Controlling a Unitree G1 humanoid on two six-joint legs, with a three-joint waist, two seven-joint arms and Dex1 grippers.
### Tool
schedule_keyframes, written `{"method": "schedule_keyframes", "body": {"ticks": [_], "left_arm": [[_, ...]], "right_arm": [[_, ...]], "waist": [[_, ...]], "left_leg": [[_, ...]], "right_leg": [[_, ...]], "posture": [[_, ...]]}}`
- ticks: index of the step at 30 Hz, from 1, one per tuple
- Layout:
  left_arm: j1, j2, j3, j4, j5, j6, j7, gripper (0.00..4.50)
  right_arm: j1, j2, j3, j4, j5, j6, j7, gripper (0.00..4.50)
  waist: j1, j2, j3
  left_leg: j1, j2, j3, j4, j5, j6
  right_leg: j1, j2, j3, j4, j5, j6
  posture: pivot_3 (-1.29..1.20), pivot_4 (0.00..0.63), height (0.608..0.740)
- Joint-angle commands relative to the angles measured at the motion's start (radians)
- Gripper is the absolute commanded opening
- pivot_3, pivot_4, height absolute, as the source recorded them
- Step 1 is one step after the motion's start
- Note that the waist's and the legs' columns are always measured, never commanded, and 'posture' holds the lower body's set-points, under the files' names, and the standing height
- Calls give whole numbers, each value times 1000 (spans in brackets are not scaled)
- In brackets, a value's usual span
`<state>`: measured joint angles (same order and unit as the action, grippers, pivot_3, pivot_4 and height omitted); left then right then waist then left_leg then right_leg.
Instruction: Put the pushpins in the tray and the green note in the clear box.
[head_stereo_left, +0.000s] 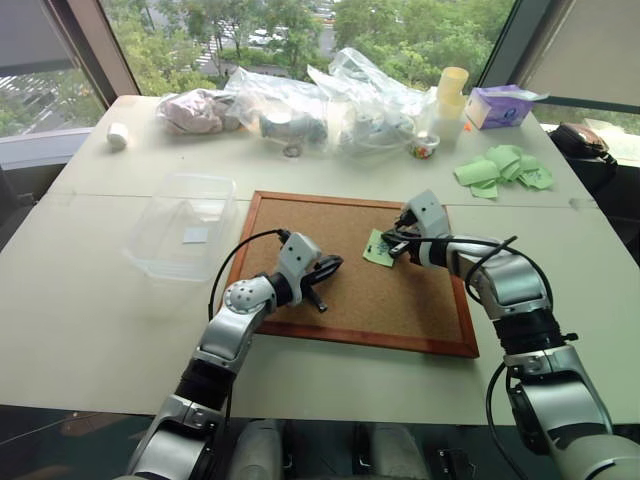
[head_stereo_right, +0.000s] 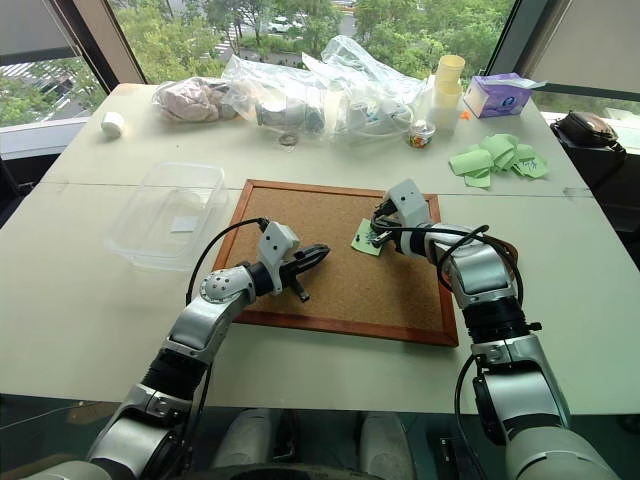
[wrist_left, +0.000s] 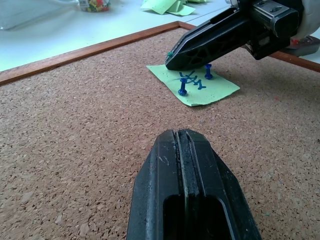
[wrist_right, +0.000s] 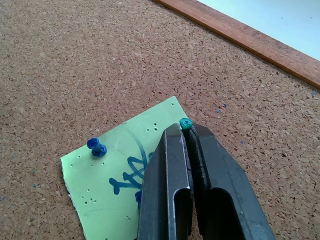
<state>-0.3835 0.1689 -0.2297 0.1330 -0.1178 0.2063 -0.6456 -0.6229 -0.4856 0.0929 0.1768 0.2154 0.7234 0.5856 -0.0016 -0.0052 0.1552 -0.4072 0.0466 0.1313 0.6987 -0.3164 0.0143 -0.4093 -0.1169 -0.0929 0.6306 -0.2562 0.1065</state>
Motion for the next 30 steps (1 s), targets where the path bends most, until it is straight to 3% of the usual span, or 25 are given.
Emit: {"method": "schedule_keyframes", "body": {"ticks": [1, 18, 30], "left_arm": [[42, -3, -27, 35, 17, 43, 9, 0], [50, 6, -34, 42, 27, 42, -12, 0], [30, 19, -43, 67, 37, 24, -52, 0]], "right_arm": [[-7, -18, -77, -134, 34, 36, -16, 57], [223, -39, -500, -501, 62, 311, -325, 57], [361, 50, -546, -383, 74, 215, -393, 57]], "waist": [[1, 0, 0], [-8, 7, -5], [-10, 15, -10]], "left_leg": [[0, 0, 0, 0, 0, 0], [0, 0, -2, -1, -1, 1], [1, -1, -2, -1, -1, 1]], "right_leg": [[0, 0, 0, 0, 0, 0], [0, -1, 0, -1, 0, 0], [0, 0, 0, -1, 0, 0]], "posture": [[0, 150, 740], [0, 150, 740], [0, 150, 740]]}}
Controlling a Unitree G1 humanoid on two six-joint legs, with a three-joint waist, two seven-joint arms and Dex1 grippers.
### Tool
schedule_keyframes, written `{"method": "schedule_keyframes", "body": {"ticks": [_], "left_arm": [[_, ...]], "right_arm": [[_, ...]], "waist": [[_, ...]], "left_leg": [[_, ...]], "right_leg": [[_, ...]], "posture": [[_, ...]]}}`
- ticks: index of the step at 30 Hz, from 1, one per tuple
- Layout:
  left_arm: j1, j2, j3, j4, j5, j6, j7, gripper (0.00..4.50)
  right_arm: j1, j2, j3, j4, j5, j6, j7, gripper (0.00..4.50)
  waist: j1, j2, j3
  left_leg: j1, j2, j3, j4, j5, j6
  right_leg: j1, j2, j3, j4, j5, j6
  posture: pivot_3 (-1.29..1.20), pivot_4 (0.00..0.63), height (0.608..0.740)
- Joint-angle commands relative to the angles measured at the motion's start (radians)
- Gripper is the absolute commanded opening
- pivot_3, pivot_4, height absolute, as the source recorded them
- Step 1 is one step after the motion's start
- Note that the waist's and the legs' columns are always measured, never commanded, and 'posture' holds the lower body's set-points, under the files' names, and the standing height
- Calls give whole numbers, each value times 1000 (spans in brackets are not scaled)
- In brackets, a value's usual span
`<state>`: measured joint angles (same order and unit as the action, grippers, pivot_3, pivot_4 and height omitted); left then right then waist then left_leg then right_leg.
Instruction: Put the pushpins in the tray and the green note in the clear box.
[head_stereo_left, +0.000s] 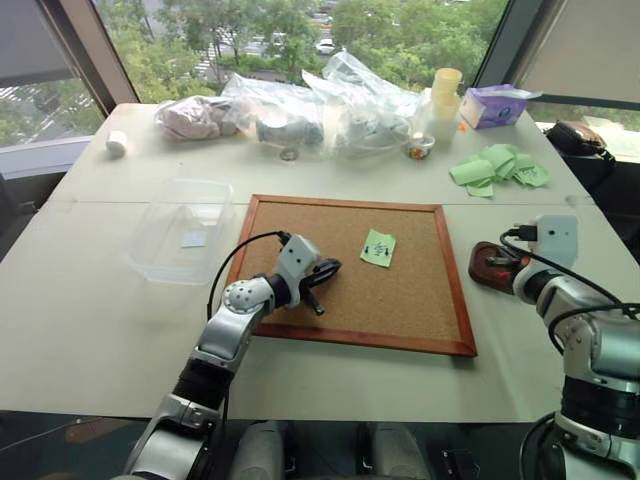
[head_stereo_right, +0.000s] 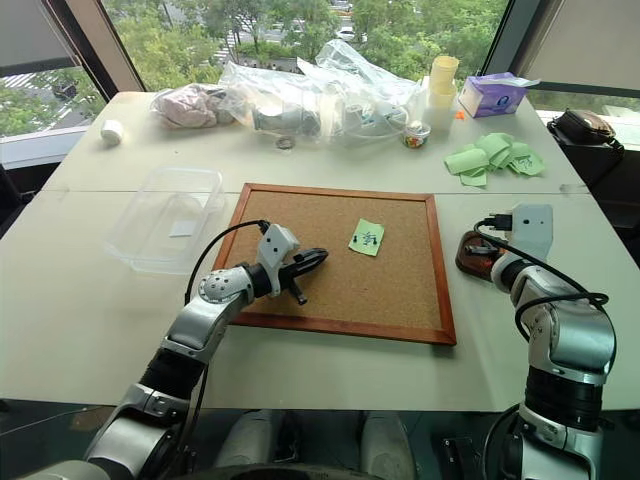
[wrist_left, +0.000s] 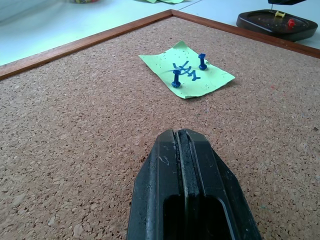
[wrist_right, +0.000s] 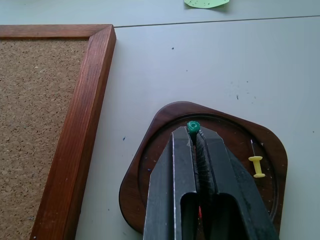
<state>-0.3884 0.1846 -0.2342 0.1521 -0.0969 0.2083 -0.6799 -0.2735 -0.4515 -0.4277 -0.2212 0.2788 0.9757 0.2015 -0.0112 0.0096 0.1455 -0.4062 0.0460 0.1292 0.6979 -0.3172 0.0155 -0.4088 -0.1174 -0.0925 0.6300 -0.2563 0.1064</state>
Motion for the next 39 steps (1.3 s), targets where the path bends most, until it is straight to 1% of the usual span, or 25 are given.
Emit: {"method": "schedule_keyframes", "body": {"ticks": [1, 5, 7, 8, 9, 11, 13, 21, 24, 29, 32, 34, 35, 37, 39], "left_arm": [[33, 4, -38, 50, 16, 21, -18, 0], [30, 0, -39, 52, 20, 19, -14, 0], [30, -2, -39, 53, 23, 17, -11, 0], [29, -2, -38, 53, 23, 16, -9, 0], [29, -3, -37, 52, 23, 16, -8, 0], [30, -3, -37, 52, 23, 16, -7, 0], [31, -3, -37, 51, 24, 16, -6, 0], [36, -4, -36, 48, 24, 19, -7, 0], [36, -3, -37, 48, 23, 20, -8, 0], [36, 1, -36, 44, 22, 23, -10, 0], [38, 1, -35, 39, 23, 27, -6, 0], [42, 3, -36, 31, 25, 28, -3, 0], [45, 4, -35, 27, 26, 29, -1, 0], [49, 7, -33, 19, 26, 31, 3, 0], [53, 10, -31, 14, 28, 31, 8, 0]], "right_arm": [[20, 28, -27, 27, 15, -32, -11, 57], [46, 33, -12, 36, 23, -30, -4, 57], [50, 35, -12, 32, 26, -29, -7, 632], [48, 36, -15, 28, 31, -29, -10, 847], [47, 37, -18, 25, 34, -28, -12, 1463], [45, 31, -20, 8, 42, -26, -6, 2304], [44, 26, -23, -5, 49, -29, 0, 3353], [17, -43, -6, -160, 100, -19, 62, 3353], [-3, -44, 19, -205, 142, 1, 86, 3353], [-18, -7, 109, -277, 238, 52, 141, 3353], [-14, 13, 189, -269, 232, 31, 148, 3353], [-12, 33, 248, -239, 201, -17, 143, 3353], [-13, 41, 276, -225, 188, -38, 145, 3124], [-25, 42, 327, -196, 157, -73, 147, 2505], [-45, 39, 369, -159, 125, -108, 147, 1568]], "waist": [[0, 0, 0], [0, 0, -1], [0, 0, -1], [0, 0, -1], [0, 1, -2], [1, 1, -2], [-1, 1, -2], [0, 2, -2], [0, 2, -2], [0, 2, -2], [0, 2, -2], [0, 2, -2], [0, 2, -2], [-1, 2, -2], [-1, 1, -2]], "left_leg": [[0, 0, 0, 0, 0, 0], [1, 0, 0, 0, 0, 0], [1, 0, -1, 0, 0, 0], [1, 0, -1, 0, 0, 0], [1, 0, -1, 0, 0, 1], [2, 0, -1, 0, -1, 1], [2, 0, -1, 0, -2, 3], [1, 0, -1, 0, -3, 5], [1, 0, -1, 0, -3, 6], [1, 1, -1, 0, -5, 8], [1, 1, -1, 0, -5, 8], [1, 1, -1, 0, -5, 8], [1, 1, -1, 0, -5, 8], [1, 1, -1, 0, -5, 8], [1, 0, -1, 0, -5, 8]], "right_leg": [[0, 0, 0, 0, 0, 0], [1, 0, 0, 0, 0, 0], [1, 0, 0, 0, 0, 0], [2, 0, 0, 0, 0, 0], [1, 0, 0, 0, 0, 0], [2, 0, 0, 0, 0, 0], [2, 0, 0, 0, 0, 0], [1, 0, 0, 0, 0, 0], [1, 0, 0, 0, 0, 0], [1, 0, 0, 0, 0, 0], [1, 0, 0, -1, 0, 0], [1, 0, 0, -1, 0, 0], [1, 0, 0, -1, 0, 0], [1, 0, 0, 0, 0, 0], [1, 0, 0, 0, 0, 0]], "posture": [[0, 150, 740], [0, 150, 740], [0, 150, 740], [0, 150, 740], [0, 150, 740], [0, 150, 740], [0, 150, 740], [0, 150, 740], [0, 150, 740], [0, 150, 740], [0, 150, 740], [0, 150, 740], [0, 150, 740], [0, 150, 740], [0, 150, 740]]}}
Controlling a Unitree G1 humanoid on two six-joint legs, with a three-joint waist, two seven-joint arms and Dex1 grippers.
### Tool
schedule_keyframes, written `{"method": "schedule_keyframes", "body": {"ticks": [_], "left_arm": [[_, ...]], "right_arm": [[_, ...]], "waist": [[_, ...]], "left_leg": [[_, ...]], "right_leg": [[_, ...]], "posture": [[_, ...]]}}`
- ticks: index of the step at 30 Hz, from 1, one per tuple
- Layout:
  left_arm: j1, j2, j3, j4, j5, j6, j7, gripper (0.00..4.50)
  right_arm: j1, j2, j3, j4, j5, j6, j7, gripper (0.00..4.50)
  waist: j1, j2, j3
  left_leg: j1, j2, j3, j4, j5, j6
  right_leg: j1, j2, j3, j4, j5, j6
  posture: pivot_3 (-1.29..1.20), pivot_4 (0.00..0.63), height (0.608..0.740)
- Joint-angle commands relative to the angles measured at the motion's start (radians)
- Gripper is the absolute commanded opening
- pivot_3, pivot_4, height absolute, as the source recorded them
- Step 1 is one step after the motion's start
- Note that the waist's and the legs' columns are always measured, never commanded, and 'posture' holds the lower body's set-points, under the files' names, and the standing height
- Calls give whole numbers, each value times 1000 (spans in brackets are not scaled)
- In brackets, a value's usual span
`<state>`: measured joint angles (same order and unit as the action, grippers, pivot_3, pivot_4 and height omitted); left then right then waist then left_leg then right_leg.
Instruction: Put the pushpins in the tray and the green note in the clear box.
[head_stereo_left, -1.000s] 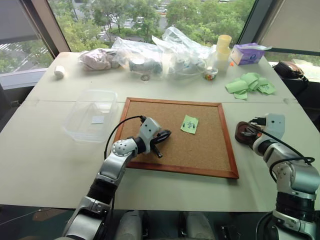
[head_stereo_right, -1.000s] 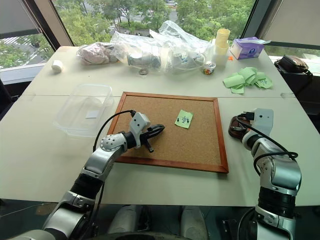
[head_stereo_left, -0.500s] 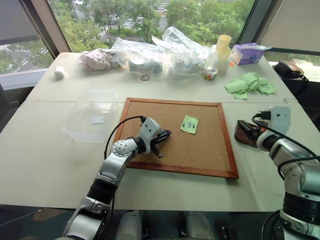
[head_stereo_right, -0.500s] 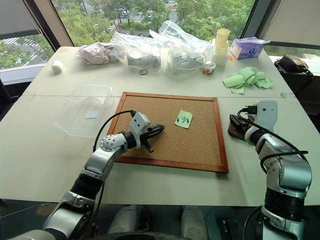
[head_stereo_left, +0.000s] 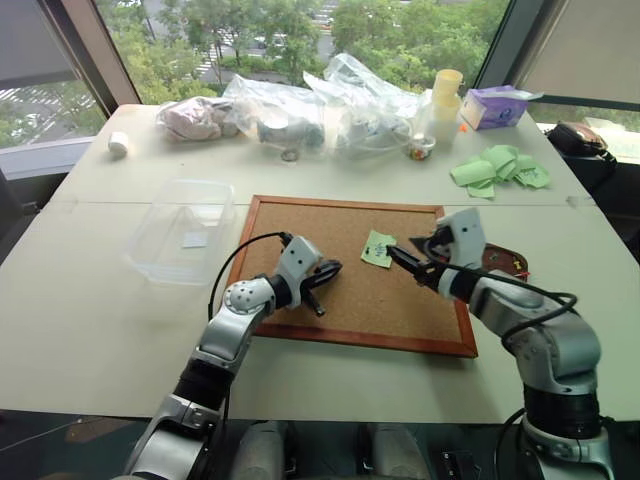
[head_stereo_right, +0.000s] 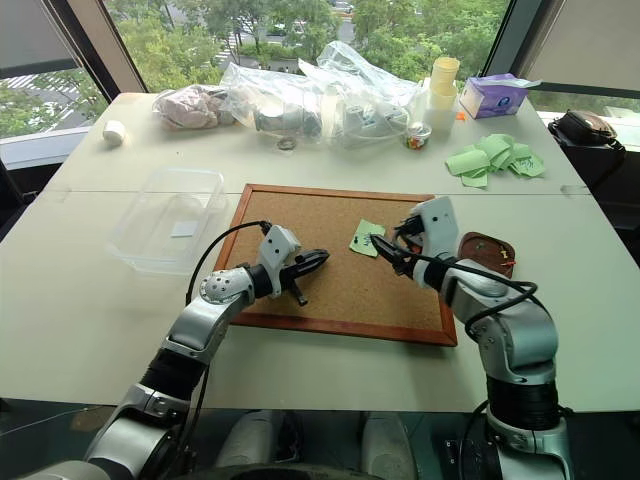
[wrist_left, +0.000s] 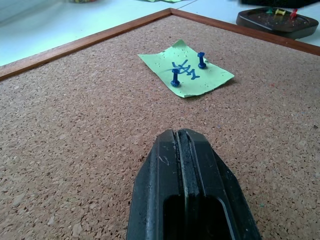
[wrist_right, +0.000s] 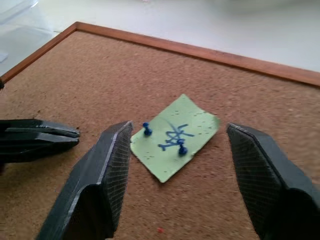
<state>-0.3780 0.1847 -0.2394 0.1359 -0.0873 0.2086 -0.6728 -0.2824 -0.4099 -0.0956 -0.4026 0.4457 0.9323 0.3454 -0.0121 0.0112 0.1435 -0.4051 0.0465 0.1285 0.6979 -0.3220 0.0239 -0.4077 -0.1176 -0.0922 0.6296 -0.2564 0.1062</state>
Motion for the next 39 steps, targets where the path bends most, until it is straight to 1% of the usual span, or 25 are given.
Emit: {"method": "schedule_keyframes", "body": {"ticks": [1, 7, 9, 11, 19, 25, 28, 29, 30, 33, 39], "left_arm": [[45, 11, -25, 27, 18, 32, 3, 0], [59, 12, -24, 7, 17, 43, 15, 0], [62, 13, -23, 3, 16, 45, 19, 0], [65, 13, -25, -2, 16, 47, 23, 0], [80, 20, -22, -22, 14, 56, 34, 0], [84, 22, -24, -29, 14, 60, 35, 0], [86, 23, -26, -32, 15, 61, 34, 0], [88, 24, -26, -35, 14, 64, 32, 0], [91, 23, -26, -37, 12, 67, 32, 0], [96, 24, -26, -42, 9, 74, 31, 0], [103, 16, -23, -47, -1, 104, 33, 0]], "right_arm": [[-46, -4, 57, 47, -61, -85, 5, 1568], [-82, 6, 140, 165, -138, -195, 33, 1568], [-92, 15, 145, 195, -147, -211, 34, 1568], [-96, 16, 147, 208, -152, -223, 41, 1568], [-99, 11, 136, 248, -173, -241, 51, 1568], [-78, 8, 152, 261, -191, -225, 56, 1568], [-81, 15, 149, 265, -197, -223, 54, 719], [-82, 17, 148, 265, -198, -223, 54, 187], [-83, 17, 148, 265, -201, -224, 53, 24], [-83, 18, 136, 244, -202, -228, 49, 24], [-86, 44, 35, 123, -137, -181, 14, 24]], "waist": [[-1, 0, 0], [-2, 0, 0], [-2, 0, 0], [-2, 0, 0], [-3, 0, 0], [-3, 0, 0], [-3, 0, 0], [-3, 0, 0], [-3, 0, 0], [-3, 0, 0], [-2, 0, 0]], "left_leg": [[0, 0, 0, 0, 0, 0], [0, 0, 0, 0, 0, 0], [0, 0, 1, 0, 0, -1], [0, 0, 1, 0, 3, -6], [0, 1, 1, 0, 3, -6], [0, 1, 1, -1, 3, -6], [0, 1, 1, -1, 3, -6], [0, 1, 1, -1, 3, -6], [0, 1, 1, -1, 3, -6], [0, 1, 1, -1, 3, -6], [-2, 1, 1, -1, 3, -6]], "right_leg": [[0, 0, 0, 0, 0, 0], [0, 0, 0, 0, 0, 0], [0, 0, 0, 0, 0, 0], [0, 0, 0, 0, 0, 0], [0, 0, 0, 0, 0, 0], [-1, 0, 0, 0, 0, 0], [-1, 0, 0, 0, 0, 0], [-1, 0, 0, 0, 0, 0], [-1, 0, 0, 0, 0, 0], [-1, 0, 0, 0, 0, 0], [-2, 0, 0, 0, 0, 0]], "posture": [[0, 150, 740], [0, 150, 740], [0, 150, 740], [0, 150, 740], [0, 150, 740], [0, 150, 740], [0, 150, 740], [0, 150, 740], [0, 150, 740], [0, 150, 740], [0, 150, 740]]}}
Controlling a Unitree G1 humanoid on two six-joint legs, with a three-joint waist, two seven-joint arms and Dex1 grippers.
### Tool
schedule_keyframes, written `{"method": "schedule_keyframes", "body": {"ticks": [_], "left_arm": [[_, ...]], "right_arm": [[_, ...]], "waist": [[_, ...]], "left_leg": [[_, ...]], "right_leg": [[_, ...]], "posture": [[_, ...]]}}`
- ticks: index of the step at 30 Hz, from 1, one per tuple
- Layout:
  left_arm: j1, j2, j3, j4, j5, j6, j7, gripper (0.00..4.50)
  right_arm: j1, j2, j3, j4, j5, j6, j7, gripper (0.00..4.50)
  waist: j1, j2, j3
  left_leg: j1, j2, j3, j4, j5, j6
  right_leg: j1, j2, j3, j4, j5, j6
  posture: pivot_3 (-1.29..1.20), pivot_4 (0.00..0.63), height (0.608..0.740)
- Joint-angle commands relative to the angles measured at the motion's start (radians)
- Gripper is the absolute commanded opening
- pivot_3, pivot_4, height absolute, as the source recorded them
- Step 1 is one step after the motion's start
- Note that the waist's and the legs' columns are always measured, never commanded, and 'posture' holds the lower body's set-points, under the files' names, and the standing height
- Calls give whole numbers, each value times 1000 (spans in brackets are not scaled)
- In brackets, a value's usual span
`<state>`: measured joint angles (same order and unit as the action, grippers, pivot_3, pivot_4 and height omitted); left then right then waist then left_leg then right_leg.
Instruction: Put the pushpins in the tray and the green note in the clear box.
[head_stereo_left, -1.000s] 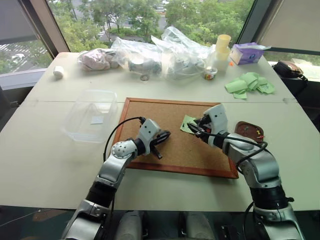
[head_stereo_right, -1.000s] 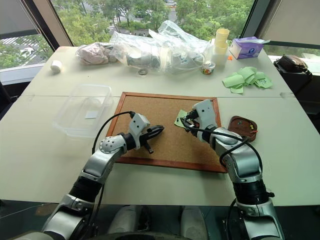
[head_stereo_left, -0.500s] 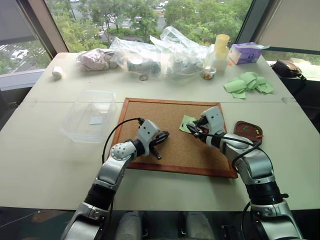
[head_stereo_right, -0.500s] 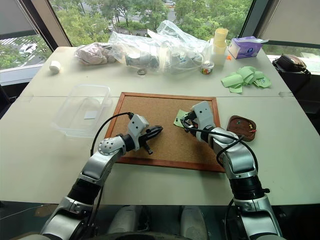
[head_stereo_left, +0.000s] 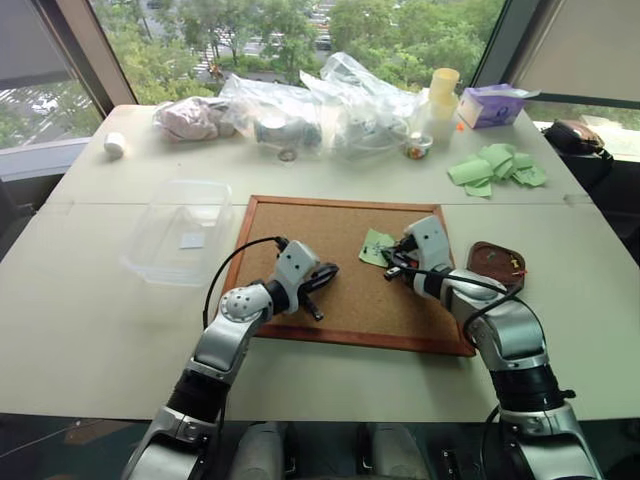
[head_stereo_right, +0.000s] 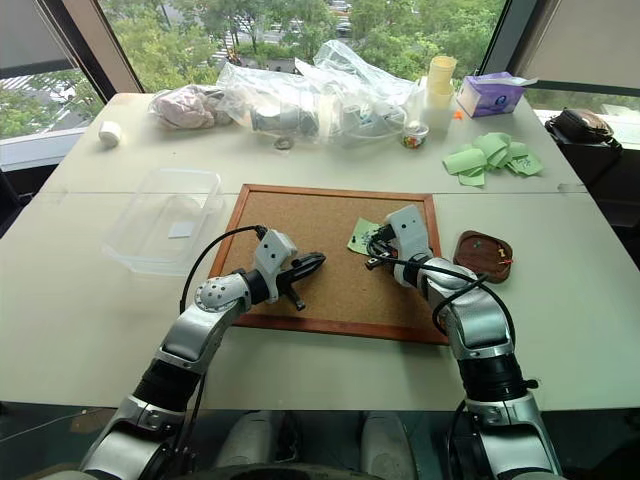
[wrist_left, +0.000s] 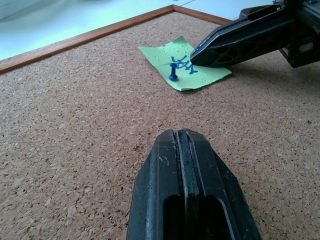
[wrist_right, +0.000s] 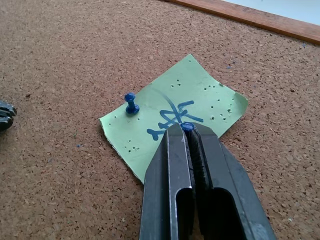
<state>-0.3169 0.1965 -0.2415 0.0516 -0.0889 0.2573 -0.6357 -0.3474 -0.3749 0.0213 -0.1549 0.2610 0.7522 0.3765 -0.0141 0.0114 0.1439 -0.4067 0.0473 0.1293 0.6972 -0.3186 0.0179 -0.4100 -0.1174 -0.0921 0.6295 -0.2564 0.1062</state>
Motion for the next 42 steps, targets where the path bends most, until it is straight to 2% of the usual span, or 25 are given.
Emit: {"method": "schedule_keyframes", "body": {"ticks": [1, 5, 16, 18, 35, 42], "left_arm": [[43, 3, -23, 39, -1, 62, -4, 0], [43, 4, -30, 45, 3, 60, -8, 0], [30, 12, -33, 67, 6, 44, -25, 0], [28, 11, -37, 71, 7, 41, -28, 0], [20, 17, -45, 76, 15, 26, -28, 0], [14, 18, -42, 82, 15, 23, -27, 0]], "right_arm": [[-20, 13, -103, -144, 60, 17, -28, 24], [-15, 24, -176, -195, 105, 71, -68, 24], [44, 23, -597, -239, 231, 209, -245, 24], [39, 31, -629, -232, 247, 221, -267, 24], [132, 53, -630, -125, 232, 156, -321, 24], [203, 68, -573, -80, 222, 162, -322, 24]], "waist": [[0, 0, 0], [1, 0, 0], [3, 0, 0], [2, 1, -1], [2, 5, -3], [1, 4, -4]], "left_leg": [[0, 0, 0, 0, 0, 0], [0, 0, 0, 0, 0, 0], [0, 0, 0, 0, -3, 6], [0, 0, 0, 0, -3, 6], [1, 0, 0, 0, -4, 6], [2, 0, 0, 0, -4, 7]], "right_leg": [[0, 0, 0, 0, 0, 0], [0, 0, 0, 0, 0, 0], [1, 0, 0, -1, 0, 0], [1, 0, 0, 0, 0, 0], [2, 0, 0, 0, 0, 0], [2, 0, 0, 0, 0, 0]], "posture": [[0, 150, 740], [0, 150, 740], [0, 150, 740], [0, 150, 740], [0, 150, 740], [0, 150, 740]]}}
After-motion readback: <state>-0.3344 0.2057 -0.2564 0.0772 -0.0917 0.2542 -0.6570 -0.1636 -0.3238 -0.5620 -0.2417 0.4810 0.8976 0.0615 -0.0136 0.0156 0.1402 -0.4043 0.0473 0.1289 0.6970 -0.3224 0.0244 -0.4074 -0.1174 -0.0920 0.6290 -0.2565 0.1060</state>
